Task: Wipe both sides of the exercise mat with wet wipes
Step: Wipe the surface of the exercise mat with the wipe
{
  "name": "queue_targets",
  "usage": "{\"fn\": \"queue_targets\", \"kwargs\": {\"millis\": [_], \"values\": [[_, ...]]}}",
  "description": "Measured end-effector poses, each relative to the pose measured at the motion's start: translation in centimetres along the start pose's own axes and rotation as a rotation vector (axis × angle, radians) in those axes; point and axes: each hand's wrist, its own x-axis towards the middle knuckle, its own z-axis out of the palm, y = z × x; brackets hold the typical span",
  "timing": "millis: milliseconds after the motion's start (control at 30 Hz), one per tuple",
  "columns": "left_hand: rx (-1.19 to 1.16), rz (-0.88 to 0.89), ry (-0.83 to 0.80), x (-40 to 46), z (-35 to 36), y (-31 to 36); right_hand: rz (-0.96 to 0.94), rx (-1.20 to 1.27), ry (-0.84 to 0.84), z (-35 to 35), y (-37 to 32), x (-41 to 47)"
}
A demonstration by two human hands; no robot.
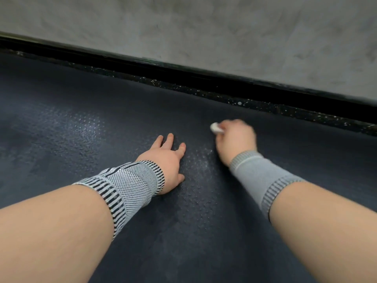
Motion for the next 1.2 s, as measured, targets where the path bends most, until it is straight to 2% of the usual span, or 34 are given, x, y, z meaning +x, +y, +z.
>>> {"fn": "queue_targets", "kwargs": {"millis": [67, 100, 233, 300, 367, 533, 600, 733, 800, 967, 1033, 1133, 1200], "values": [[0.003, 0.005, 0.009, 0.0, 0.2, -0.1, -0.225, 0.034, -0.036, 0.8, -1.4, -1.4], [0.002, 0.008, 0.011, 0.0, 0.2, -0.2, -0.234, 0.031, -0.019, 0.6, -0.9, -0.9], [-0.012, 0.012, 0.017, 0.1, 0.4, -0.3, 0.168, -0.048, 0.136, -1.6, 4.3, 3.3], [-0.018, 0.014, 0.017, 0.2, 0.5, -0.4, 0.248, -0.074, 0.12, -1.8, 4.2, 4.5], [-0.024, 0.011, 0.013, 0.1, 0.4, -0.4, 0.167, -0.047, 0.073, -1.3, 1.7, 4.5], [-0.037, 0.004, -0.001, 0.2, 0.3, -0.2, -0.314, 0.017, -0.058, 0.0, -0.7, 1.9], [-0.044, 0.001, 0.006, 0.1, 0.3, -0.2, -0.325, -0.032, -0.023, -0.6, 0.6, 3.0], [-0.04, 0.001, 0.005, 0.1, 0.4, -0.2, -0.082, -0.117, 0.05, -0.9, 0.2, 6.3], [-0.036, 0.004, 0.004, 0.0, 0.3, -0.3, -0.075, -0.077, 0.046, -0.6, -1.6, 6.2], [-0.042, 0.005, 0.006, 0.1, 0.5, -0.3, -0.45, 0.012, -0.074, 0.0, -0.8, 2.2], [-0.041, 0.009, 0.012, 0.1, 0.5, -0.3, -0.374, -0.019, -0.01, -0.8, 0.4, 3.5], [-0.025, 0.013, 0.009, 0.0, 0.5, -0.2, -0.06, -0.122, 0.078, -1.4, 1.2, 7.3], [-0.019, 0.013, 0.008, 0.0, 0.5, -0.3, -0.042, -0.093, 0.053, -0.9, -0.7, 7.2]]}}
